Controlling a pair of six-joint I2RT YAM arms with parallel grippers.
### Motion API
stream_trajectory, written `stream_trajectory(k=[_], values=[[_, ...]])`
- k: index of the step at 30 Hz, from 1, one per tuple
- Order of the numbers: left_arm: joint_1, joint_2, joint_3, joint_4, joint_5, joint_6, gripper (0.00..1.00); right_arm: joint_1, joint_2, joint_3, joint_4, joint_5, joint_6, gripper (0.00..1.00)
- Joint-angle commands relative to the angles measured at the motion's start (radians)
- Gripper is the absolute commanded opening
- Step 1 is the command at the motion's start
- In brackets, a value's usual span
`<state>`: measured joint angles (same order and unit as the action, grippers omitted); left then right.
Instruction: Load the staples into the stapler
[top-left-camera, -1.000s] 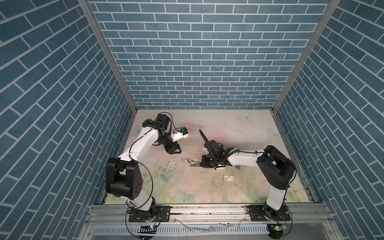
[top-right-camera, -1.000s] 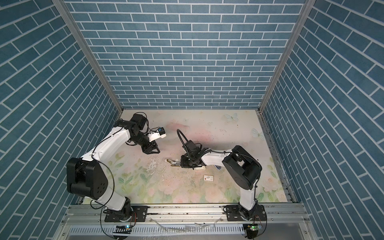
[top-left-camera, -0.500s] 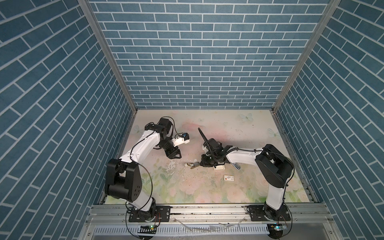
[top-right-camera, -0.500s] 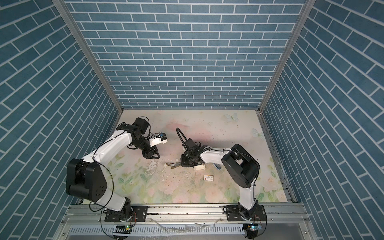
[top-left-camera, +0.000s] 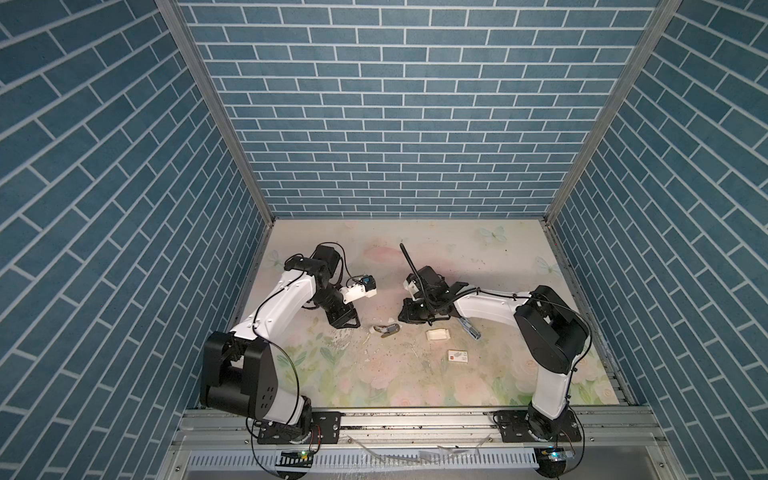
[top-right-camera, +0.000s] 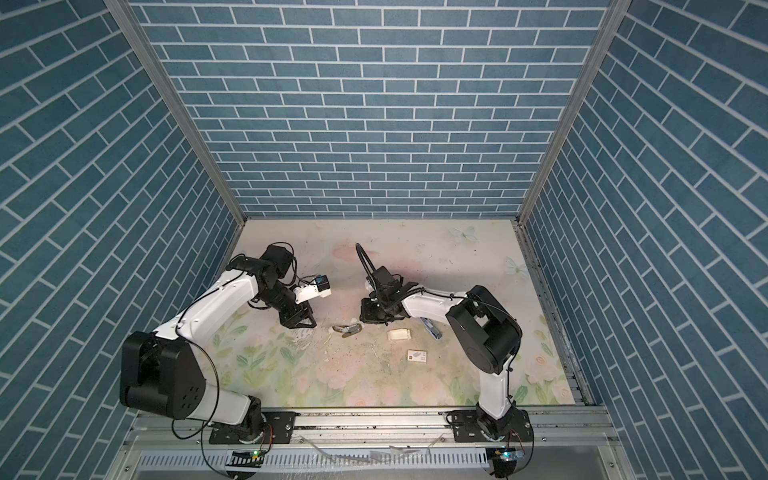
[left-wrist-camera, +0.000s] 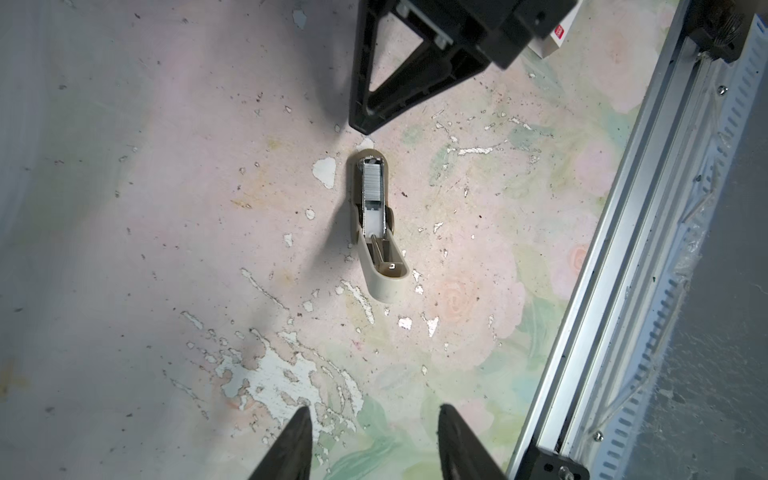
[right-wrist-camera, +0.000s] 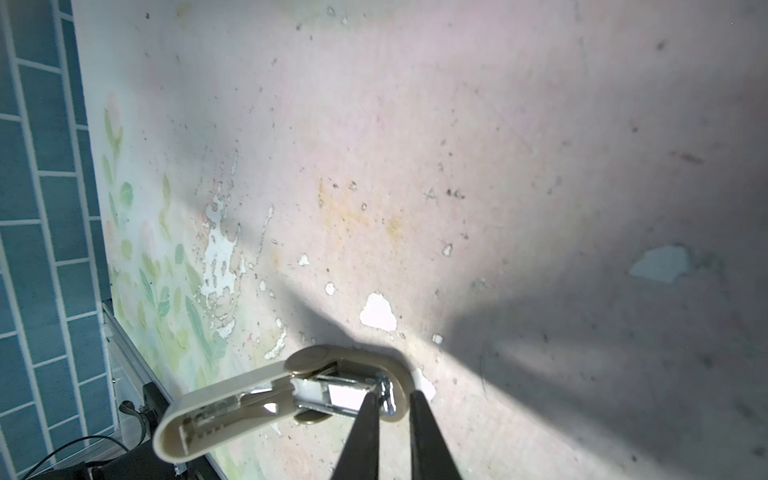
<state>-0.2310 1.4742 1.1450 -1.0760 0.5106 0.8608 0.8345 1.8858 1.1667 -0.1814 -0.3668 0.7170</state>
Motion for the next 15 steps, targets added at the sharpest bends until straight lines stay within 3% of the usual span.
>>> stream_trajectory(k=[1, 15], values=[[-0.012, 0.015, -0.013, -0.006, 0.018, -0.01, 0.51, -0.003, 0.033, 0.027, -0.05, -0.027, -0.048, 0.16], [-0.073, -0.002, -0.077, 0.072, -0.032, -0.066, 0.48, -0.003, 0.045, 0.033, -0.084, -0.043, -0.061, 0.16]])
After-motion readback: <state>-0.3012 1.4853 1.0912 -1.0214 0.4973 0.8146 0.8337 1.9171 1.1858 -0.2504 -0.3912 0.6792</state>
